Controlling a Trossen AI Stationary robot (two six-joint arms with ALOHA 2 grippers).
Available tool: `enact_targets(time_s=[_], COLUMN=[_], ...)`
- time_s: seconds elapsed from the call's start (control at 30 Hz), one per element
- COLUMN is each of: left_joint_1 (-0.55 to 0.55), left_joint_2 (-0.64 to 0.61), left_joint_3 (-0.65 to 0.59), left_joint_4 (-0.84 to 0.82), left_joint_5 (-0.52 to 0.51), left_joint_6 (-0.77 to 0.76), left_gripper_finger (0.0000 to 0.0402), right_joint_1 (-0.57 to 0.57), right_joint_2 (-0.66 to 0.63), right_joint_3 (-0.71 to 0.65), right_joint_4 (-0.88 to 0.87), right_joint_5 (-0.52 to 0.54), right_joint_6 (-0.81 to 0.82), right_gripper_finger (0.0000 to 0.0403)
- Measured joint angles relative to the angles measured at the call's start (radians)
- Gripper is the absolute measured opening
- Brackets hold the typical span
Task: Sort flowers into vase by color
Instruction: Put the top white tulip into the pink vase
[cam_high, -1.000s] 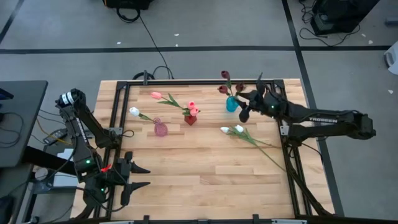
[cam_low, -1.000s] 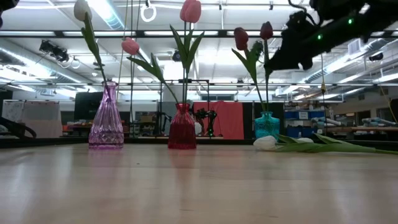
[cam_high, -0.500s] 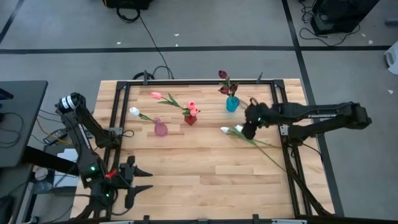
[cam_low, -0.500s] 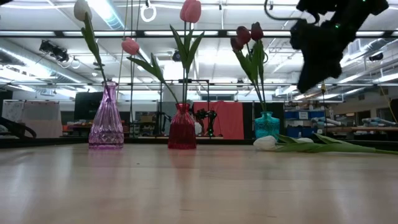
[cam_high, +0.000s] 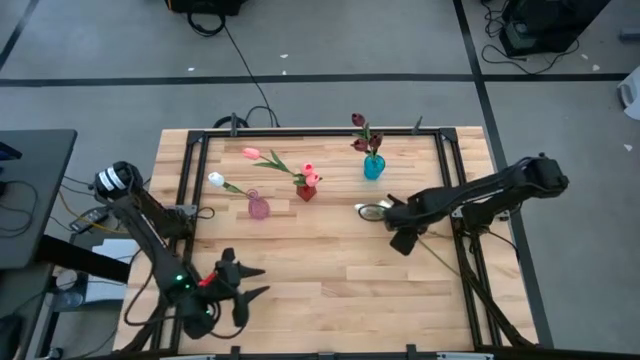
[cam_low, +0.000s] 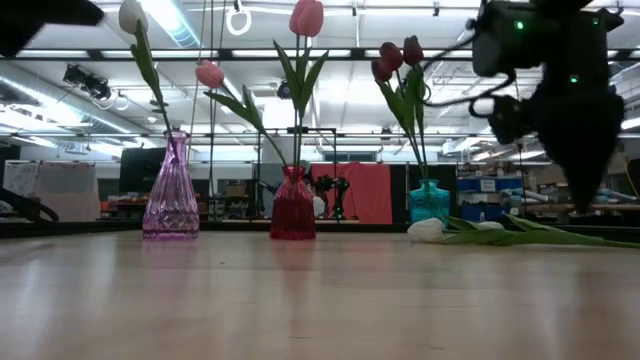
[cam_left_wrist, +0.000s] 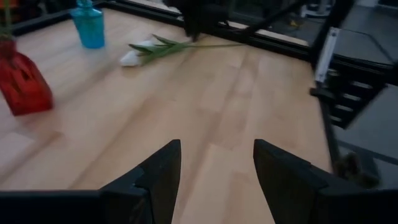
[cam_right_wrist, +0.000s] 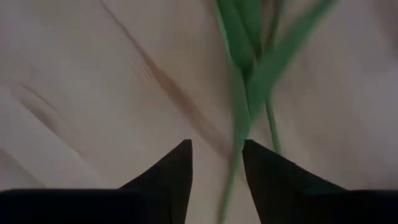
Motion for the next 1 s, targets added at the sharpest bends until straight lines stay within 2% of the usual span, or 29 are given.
enact_targets(time_s=[0.2, 0.5, 0.7, 0.87, 1.0], left_joint_1=[0.034, 0.008, -0.022, -0.042, -0.046], left_joint_2=[0.000, 0.005, 0.078, 0.148, 0.158], left_joint_3=[0.000, 0.000, 0.000, 0.000, 0.000], left_joint_4=[0.014, 0.044, 0.121, 0.172, 0.177], left_joint_5=[0.018, 0.022, 0.023, 0.025, 0.034], left_joint_6=[0.076, 0.104, 0.105, 0.104, 0.103], left_gripper_finger=[0.0206, 0.0206, 0.0206, 0.0206, 0.0206], right_joint_1=[0.040, 0.032, 0.025, 0.004, -0.013], right_joint_2=[0.067, 0.130, 0.153, 0.170, 0.183], right_joint_3=[0.000, 0.000, 0.000, 0.000, 0.000], right_joint_4=[-0.060, -0.057, -0.039, -0.017, 0.009], right_joint_5=[-0.075, 0.022, 0.095, 0.062, 0.055], right_joint_6=[0.073, 0.073, 0.061, 0.052, 0.043], right_gripper_finger=[0.0130, 0.0110, 0.0109, 0.0107, 0.0098])
